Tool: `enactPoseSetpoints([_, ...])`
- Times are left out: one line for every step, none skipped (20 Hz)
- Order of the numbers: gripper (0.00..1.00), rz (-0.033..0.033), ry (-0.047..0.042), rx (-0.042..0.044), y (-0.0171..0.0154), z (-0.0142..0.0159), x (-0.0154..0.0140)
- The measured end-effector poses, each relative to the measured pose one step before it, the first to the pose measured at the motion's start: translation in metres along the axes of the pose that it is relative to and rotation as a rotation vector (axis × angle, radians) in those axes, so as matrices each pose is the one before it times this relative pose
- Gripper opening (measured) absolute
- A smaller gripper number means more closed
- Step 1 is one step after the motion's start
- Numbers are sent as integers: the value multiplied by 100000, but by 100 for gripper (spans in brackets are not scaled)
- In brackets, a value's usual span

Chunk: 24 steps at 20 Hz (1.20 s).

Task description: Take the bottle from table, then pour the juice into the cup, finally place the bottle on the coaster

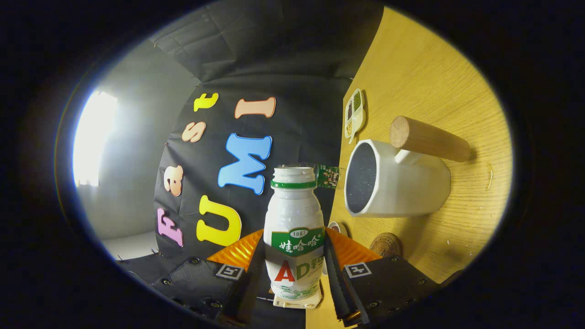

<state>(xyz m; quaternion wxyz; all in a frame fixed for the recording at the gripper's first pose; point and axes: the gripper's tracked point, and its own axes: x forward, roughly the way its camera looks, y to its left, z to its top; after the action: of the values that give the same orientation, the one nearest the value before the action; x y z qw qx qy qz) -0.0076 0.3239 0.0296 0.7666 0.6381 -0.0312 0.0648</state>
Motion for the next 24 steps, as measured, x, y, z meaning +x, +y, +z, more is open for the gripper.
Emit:
enactPoseSetpoints([65,-459,887,-3324,-117,-341,-157])
enactPoseSetpoints([65,-679,811,-3939,-206,-273,10])
enactPoseSetpoints([65,-243,822,-3558,22,-318,-58])
enactPoseSetpoints([65,480,726,-2898,183,-202,-103])
enactPoseSetpoints([65,741,585,-2448,442,-231,-82])
enactPoseSetpoints([65,60,612,-2944,236,-192,-18])
enactPoseSetpoints([65,-737,708,-4437,-56,-281,111])
enactPoseSetpoints([65,-1178,842,-4442,-120,-211,160])
enactPoseSetpoints([65,-290,1009,-4148,236,-326,-96])
enactPoseSetpoints([66,-366,614,-3209,225,-117,94])
enactPoseSetpoints([65,-450,577,-3764,183,-211,19])
enactPoseSetpoints([66,-637,419,-3875,189,-55,-55])
enactPoseSetpoints([65,-536,-28,-3962,200,78,36])
enactPoseSetpoints([66,-636,25,-3851,180,53,-67])
enactPoseSetpoints([66,7,-63,-3739,138,-138,-239])
enactPoseSetpoints([66,-581,-162,-3973,149,135,-63])
enactPoseSetpoints([66,-541,-198,-4494,97,-39,61])
enactPoseSetpoints([66,-674,-183,-4907,178,85,17])
enactPoseSetpoints([66,-736,-31,-4829,133,-63,27])
enactPoseSetpoints([66,-394,74,-4579,174,52,109])
enactPoseSetpoints([66,287,21,-3656,215,22,-73])
enactPoseSetpoints([66,108,-15,-3154,298,61,15])
enactPoseSetpoints([66,-35,-92,-3616,270,-95,77])
enactPoseSetpoints([66,-865,286,-4270,67,-10,176])
